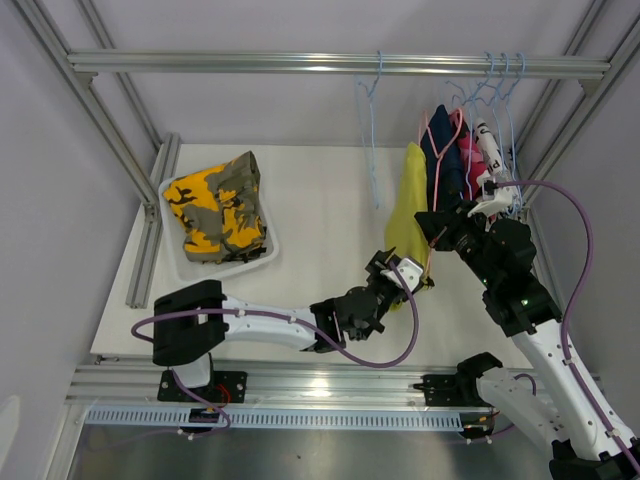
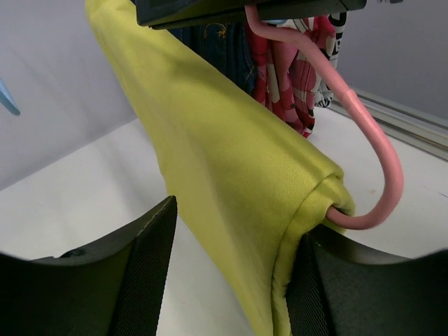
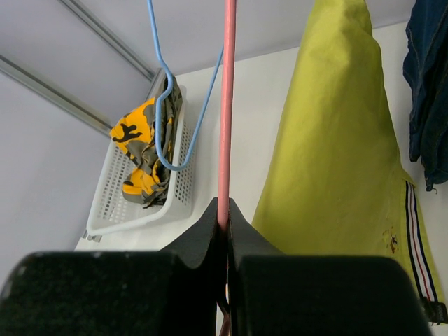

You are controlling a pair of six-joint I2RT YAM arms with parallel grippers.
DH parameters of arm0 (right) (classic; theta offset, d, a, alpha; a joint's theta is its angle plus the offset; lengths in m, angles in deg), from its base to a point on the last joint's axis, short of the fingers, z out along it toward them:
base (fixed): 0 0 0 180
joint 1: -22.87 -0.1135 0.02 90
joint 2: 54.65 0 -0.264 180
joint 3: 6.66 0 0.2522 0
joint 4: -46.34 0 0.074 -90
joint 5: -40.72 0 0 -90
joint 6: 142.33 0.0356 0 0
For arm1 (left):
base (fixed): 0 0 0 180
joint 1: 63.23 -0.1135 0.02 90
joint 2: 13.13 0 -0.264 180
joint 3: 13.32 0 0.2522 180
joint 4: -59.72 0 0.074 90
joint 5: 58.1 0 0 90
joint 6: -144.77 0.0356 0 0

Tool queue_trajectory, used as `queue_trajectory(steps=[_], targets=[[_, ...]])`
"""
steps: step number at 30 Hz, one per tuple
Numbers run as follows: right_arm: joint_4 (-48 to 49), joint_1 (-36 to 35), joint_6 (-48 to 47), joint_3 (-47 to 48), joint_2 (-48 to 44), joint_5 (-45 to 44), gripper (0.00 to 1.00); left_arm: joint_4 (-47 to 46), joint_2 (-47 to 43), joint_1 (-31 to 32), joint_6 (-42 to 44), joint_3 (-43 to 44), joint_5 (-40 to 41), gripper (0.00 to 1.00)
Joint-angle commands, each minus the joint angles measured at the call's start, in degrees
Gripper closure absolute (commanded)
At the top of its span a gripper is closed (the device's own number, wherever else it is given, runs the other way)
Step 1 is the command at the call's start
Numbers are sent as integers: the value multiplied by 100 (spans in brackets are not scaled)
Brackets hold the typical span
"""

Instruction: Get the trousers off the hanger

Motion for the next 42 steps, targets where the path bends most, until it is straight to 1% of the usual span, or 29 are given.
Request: queue_trajectory(steps=[1,6,10,12,13,18,24,27,28,29,30,37,42], targets=[[581,-24,129,204,-240,192,100,-504,86,-124,-49,255,267,39],[554,-33,191,221,-293,236,100,-619,209,-133,-14,326,311,44],[449,-24,138,274,-319,236,100,-645,262,-133,-22,335,259,53],[431,-33,129,292,-328,236,100,-645,262,-133,-66,309,206,57],[431,-24,129,292,-328,236,100,-637,262,-133,-84,300,180,60],[502,-33,226,266,-310,394,100,-628,315,-133,-93,308,56,64],[458,-33,287,283,-363,473,100,-593,420,-151,-75,554,82,66],[414,-33,313,257,-433,482,100,-593,455,-160,-31,669,118,76],[396,-41,322,222,-451,491,100,-584,473,-160,-22,695,170,91],[396,-33,322,204,-460,491,100,-575,473,-160,21,765,205,97],[387,-33,322,186,-477,482,100,-575,482,-160,57,792,258,99],[326,-33,331,11,-609,482,100,-637,315,-160,197,748,381,99],[291,-41,270,-252,-679,351,100,-479,-80,-151,127,608,417,99]])
